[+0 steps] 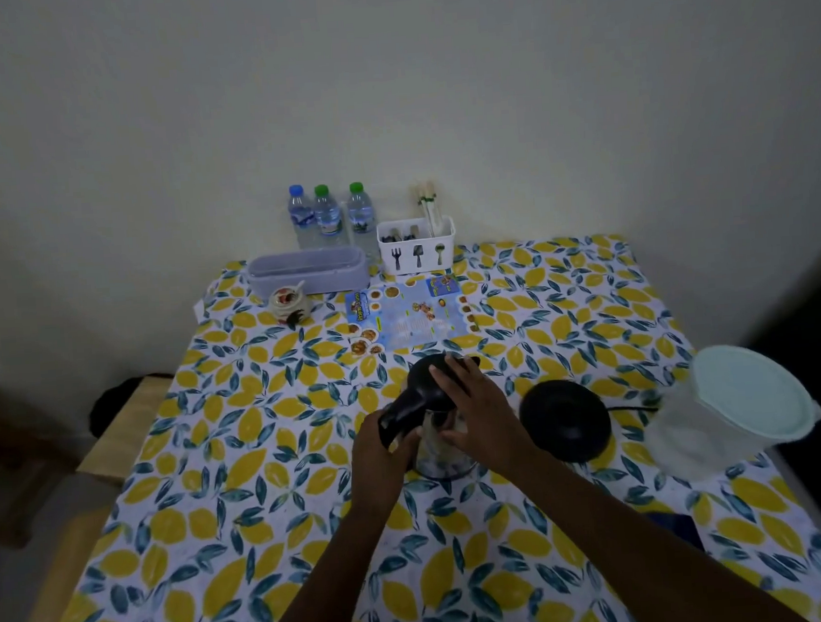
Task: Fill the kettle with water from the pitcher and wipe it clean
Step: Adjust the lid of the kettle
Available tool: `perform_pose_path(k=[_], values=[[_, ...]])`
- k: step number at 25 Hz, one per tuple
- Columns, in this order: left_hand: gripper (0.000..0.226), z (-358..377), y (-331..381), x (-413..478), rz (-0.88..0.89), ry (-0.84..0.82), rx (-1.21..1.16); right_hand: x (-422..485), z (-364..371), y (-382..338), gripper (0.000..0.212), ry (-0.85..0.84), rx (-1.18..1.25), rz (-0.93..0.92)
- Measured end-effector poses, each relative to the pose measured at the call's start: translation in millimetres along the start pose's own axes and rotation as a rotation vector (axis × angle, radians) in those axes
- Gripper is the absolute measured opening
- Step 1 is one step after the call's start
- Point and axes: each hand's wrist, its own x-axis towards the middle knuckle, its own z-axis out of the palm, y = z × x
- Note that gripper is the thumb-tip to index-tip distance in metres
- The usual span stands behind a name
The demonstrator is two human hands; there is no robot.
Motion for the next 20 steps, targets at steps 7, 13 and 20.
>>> perform_pose_path(k=[7, 13, 20], values=[[0.021, 9.6, 16.1, 14.8, -0.218, 0.053, -0.26, -6.5, -4.5, 5.5, 0.09, 0.045, 0.259, 0.105], [0.027, 27.7, 66.2, 44.7, -0.162, -0.141, -0.305, -25.4, -48.9, 28.3, 0.09, 0.266, 0.087, 0.223], [0.032, 103.9, 113.9, 78.3, -0.121, -0.36, -0.328, -55.4, -75.0, 95.2, 0.094, 0.4, 0.023, 0.44]])
